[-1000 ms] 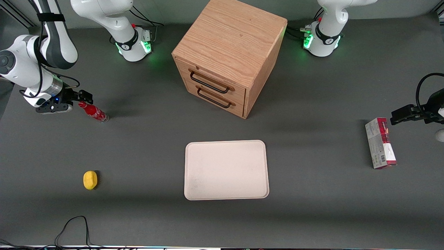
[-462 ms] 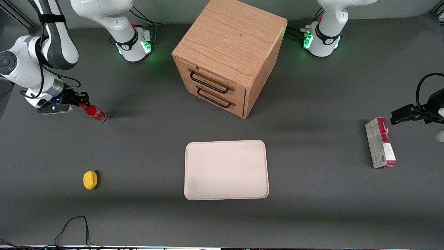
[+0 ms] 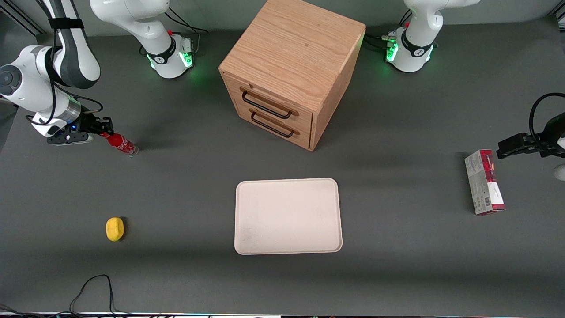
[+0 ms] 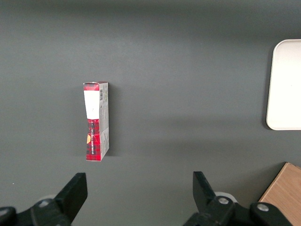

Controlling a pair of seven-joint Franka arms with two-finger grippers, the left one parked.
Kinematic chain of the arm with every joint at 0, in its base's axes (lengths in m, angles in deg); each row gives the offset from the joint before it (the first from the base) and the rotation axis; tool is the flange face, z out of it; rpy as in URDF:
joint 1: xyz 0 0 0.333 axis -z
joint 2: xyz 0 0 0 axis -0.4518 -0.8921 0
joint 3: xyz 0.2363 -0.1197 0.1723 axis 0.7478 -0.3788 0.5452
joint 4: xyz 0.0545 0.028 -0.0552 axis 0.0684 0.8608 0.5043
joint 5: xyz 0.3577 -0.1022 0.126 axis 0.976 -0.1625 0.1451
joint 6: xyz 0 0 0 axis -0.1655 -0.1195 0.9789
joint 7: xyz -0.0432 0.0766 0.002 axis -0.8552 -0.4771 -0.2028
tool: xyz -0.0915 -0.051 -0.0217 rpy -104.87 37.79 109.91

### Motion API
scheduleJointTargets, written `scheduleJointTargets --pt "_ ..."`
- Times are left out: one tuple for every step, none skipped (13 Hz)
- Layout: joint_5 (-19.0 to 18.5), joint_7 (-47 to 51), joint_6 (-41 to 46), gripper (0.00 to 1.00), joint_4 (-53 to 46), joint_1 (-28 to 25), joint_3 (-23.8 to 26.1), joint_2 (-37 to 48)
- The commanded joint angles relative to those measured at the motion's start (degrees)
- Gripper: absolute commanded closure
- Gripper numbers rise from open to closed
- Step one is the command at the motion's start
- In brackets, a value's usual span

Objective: Place coke bottle on tray
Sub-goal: 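Lift the held bottle off the table with the right gripper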

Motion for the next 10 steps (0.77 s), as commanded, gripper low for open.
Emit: scheduleJointTargets --pt "-0.50 1.47 6.41 1.00 -6.35 -2.45 0.57 1.03" --pt "-0.33 2.96 13.85 1.00 -12.49 -5.07 0.58 0.42" --pt "-0.24 4.80 21.84 1.00 -19.68 -7.97 0.58 -0.45" --pt "0.55 5.43 27.75 1.00 -26.63 -10.26 0.49 -2.55" --pt "4.30 5.70 32.94 1.00 -33.92 -10.89 0.49 -4.75" --pt "8.51 6.05 38.39 1.00 -42.09 -10.90 0.58 -8.08" --pt "10.29 6.84 44.01 1.00 -50.00 -10.90 0.58 -11.50" --pt "10.57 6.93 49.55 1.00 -58.00 -10.90 0.67 -15.54" --pt "11.10 6.93 53.43 1.00 -64.08 -10.90 0.67 -19.23" --pt "11.88 7.02 55.39 1.00 -67.79 -10.90 0.75 -21.71"
